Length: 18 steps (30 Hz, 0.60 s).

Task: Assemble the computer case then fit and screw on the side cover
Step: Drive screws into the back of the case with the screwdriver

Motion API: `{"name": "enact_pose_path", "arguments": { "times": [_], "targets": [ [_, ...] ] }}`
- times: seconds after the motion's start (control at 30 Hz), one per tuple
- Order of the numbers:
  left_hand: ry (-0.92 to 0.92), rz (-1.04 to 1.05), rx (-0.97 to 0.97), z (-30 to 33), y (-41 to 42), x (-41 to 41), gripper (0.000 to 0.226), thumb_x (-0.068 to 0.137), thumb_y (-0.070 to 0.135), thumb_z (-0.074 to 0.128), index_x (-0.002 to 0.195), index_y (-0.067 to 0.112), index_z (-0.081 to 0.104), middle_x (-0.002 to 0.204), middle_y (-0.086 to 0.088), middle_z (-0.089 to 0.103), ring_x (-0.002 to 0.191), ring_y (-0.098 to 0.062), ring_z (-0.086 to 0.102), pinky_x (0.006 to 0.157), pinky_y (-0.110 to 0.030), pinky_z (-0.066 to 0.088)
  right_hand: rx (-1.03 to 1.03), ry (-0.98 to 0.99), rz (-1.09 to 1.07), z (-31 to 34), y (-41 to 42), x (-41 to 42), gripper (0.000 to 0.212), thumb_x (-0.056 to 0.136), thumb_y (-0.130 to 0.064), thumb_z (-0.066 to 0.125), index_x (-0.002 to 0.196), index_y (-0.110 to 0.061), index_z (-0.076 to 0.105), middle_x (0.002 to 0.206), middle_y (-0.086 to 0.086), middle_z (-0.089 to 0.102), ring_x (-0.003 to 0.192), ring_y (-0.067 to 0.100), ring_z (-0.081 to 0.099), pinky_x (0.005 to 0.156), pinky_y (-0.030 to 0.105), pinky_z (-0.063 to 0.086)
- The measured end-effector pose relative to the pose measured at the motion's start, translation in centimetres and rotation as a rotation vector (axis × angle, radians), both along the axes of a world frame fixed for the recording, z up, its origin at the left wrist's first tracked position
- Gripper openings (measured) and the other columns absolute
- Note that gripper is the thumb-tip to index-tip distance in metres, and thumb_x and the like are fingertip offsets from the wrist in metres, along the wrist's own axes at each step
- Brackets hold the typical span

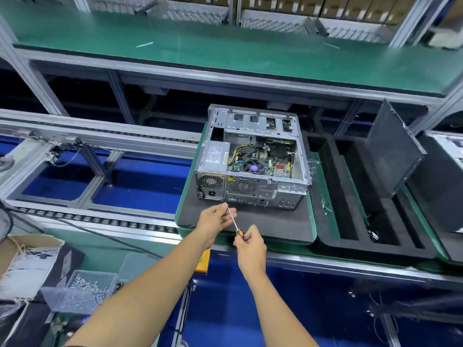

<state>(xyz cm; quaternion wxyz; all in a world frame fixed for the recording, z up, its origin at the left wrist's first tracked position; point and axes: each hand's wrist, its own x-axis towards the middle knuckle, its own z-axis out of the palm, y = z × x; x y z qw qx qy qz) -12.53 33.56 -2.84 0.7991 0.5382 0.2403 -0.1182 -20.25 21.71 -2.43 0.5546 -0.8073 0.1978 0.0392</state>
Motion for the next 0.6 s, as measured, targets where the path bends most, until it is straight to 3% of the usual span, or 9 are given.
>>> {"name": "enact_pose_path", "arguments": {
  "times": [0.3, 0.47, 0.6],
  "targets": [
    [0.072, 0.006, -0.078, 0.1, 0.0, 0.2, 0.025, 0.102, 0.026, 0.059, 0.117, 0.006, 0.065, 0.100, -0.006, 0.078, 0.091, -0.013, 0.076, 0.072, -0.026, 0.059, 0.002, 0.017, -0.011, 0.3, 0.6, 0.6, 0.032, 0.096, -0.016, 0.059, 0.075, -0.017, 0.034, 0.076, 0.017, 0.068, 0.057, 0.020, 0.044, 0.055, 0.034, 0.034],
    [0.145, 0.026, -0.062, -0.3, 0.5, 2.2, 0.022, 0.100, 0.025, 0.063, 0.112, 0.007, 0.066, 0.091, -0.003, 0.079, 0.082, -0.010, 0.074, 0.072, -0.026, 0.057, 0.202, 0.130, -0.107, -0.7, 2.6, 2.6, 0.030, 0.099, -0.013, 0.057, 0.076, -0.014, 0.038, 0.071, 0.006, 0.070, 0.059, 0.017, 0.051, 0.057, 0.035, 0.040],
    [0.169, 0.003, -0.015, -0.9, 0.6, 4.0, 0.018, 0.099, 0.026, 0.064, 0.102, 0.009, 0.070, 0.085, 0.000, 0.078, 0.077, -0.011, 0.070, 0.073, -0.026, 0.056, 0.311, 0.205, -0.192, -1.1, 4.0, 4.1, 0.026, 0.097, -0.008, 0.053, 0.078, -0.015, 0.037, 0.073, 0.005, 0.069, 0.054, 0.017, 0.044, 0.050, 0.030, 0.032]
  ]
}}
